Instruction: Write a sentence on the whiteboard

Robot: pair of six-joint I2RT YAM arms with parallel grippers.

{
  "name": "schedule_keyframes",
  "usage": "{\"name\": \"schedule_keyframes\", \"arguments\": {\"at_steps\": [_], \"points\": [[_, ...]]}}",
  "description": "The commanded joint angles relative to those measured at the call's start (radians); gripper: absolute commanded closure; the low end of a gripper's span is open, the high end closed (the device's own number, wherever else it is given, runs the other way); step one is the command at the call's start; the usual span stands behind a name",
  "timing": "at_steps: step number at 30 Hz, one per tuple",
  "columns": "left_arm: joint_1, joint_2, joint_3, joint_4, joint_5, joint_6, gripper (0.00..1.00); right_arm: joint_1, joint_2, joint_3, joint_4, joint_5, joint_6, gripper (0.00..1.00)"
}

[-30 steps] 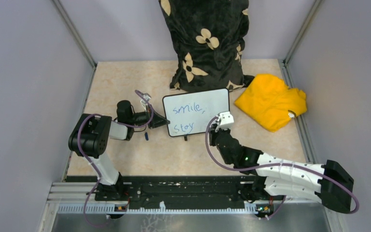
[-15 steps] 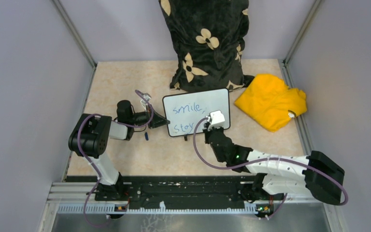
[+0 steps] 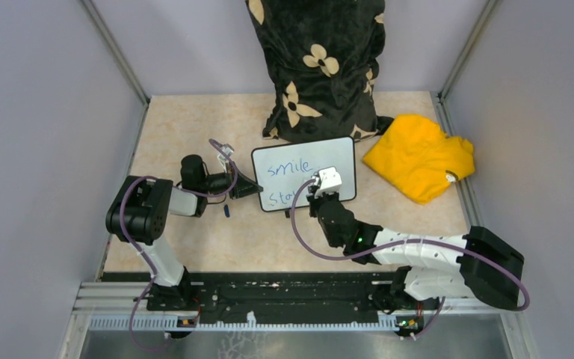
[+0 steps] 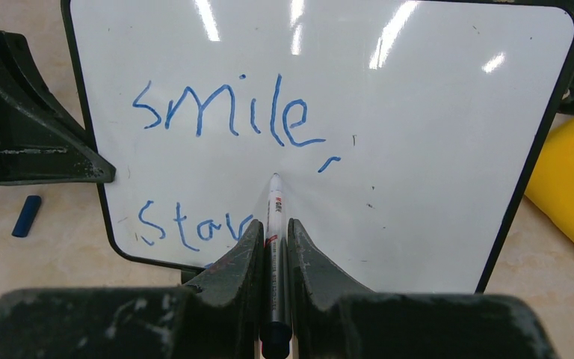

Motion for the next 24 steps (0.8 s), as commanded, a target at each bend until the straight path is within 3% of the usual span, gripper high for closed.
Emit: {"name": "schedule_keyframes", "arguments": {"at_steps": [1, 24], "points": [[-0.013, 0.025, 0.009, -0.052, -0.006, 0.012, 1.00, 0.007, 0.009, 0.045, 0.047, 0.010, 0.006, 1.00], [-0.013, 0.025, 0.010, -0.056, -0.006, 0.012, 1.00, 0.007, 0.031, 0.024, -0.014, 0.036, 0.069, 1.00]]}}
